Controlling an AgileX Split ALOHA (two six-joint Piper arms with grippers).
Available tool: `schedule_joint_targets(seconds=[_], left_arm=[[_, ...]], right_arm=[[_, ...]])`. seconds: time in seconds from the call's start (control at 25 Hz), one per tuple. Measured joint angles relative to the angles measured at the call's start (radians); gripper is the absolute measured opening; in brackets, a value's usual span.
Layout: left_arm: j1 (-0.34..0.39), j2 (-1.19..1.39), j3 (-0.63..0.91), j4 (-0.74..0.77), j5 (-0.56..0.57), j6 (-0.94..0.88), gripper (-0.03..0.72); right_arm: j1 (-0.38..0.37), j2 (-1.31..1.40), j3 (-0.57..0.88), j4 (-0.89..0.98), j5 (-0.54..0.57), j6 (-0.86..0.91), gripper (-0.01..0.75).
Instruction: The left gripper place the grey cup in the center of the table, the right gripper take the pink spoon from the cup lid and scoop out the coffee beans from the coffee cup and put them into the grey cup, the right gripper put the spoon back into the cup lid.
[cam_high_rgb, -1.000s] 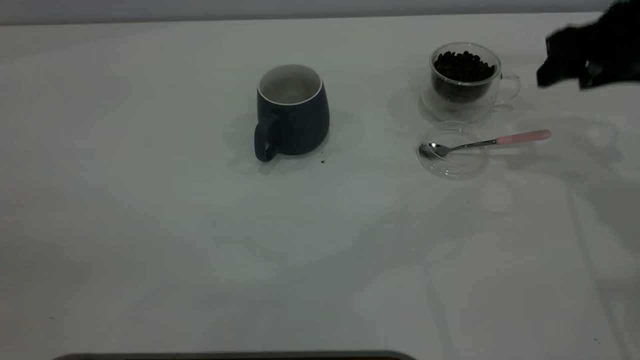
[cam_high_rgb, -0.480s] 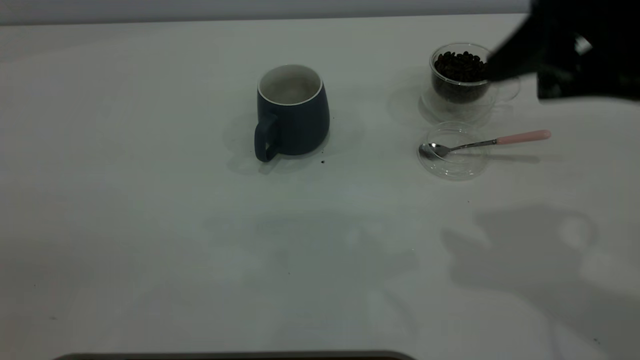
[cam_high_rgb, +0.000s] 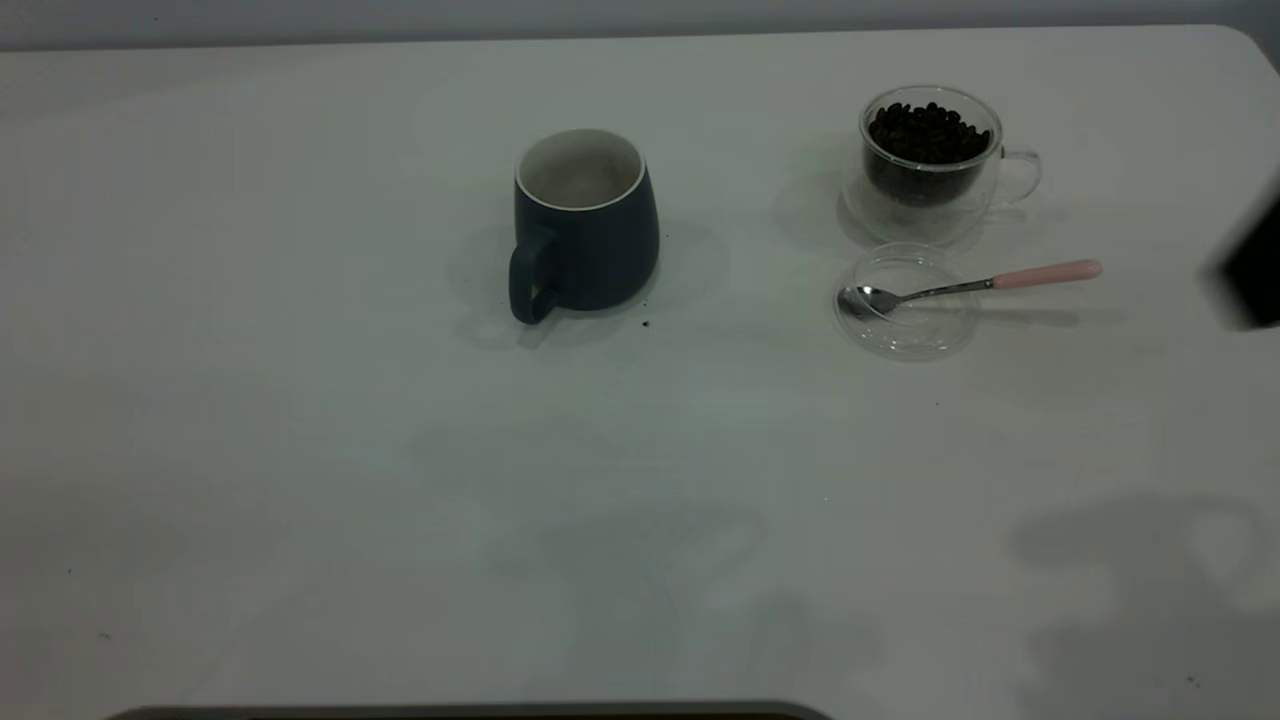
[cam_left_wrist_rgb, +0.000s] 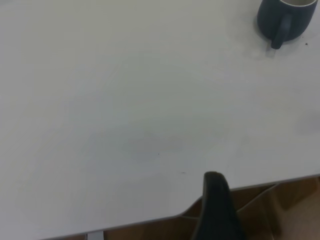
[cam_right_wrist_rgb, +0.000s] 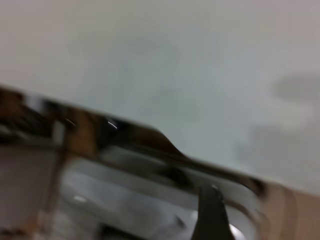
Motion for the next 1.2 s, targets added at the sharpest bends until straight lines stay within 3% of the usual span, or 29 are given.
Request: schedule_joint_targets(seconds=[0.12, 0.24, 0.44, 0.8, 1.2], left_arm=[[0.000, 0.000, 0.000, 0.000, 0.000, 0.000, 0.565], [0.000, 0.000, 0.000, 0.000, 0.000, 0.000, 0.565], [0.000, 0.000, 0.000, 0.000, 0.000, 0.000, 0.565], [0.000, 0.000, 0.000, 0.000, 0.000, 0.000, 0.565], [0.000, 0.000, 0.000, 0.000, 0.000, 0.000, 0.565]], right_arm=[[-0.003, -0.159, -0.036, -0.195, 0.193, 0.107, 0.581], [-0.004, -0.321, 0.004, -0.304, 0.292, 0.211, 0.581], [-0.040, -0.550, 0.104, -0.385, 0.310, 0.296, 0.581], [-0.251, -0.843, 0.111, -0.394, 0.324, 0.306, 0.581], [-0.267, -1.108, 0.111, -0.396, 0.339, 0.306, 0.580]])
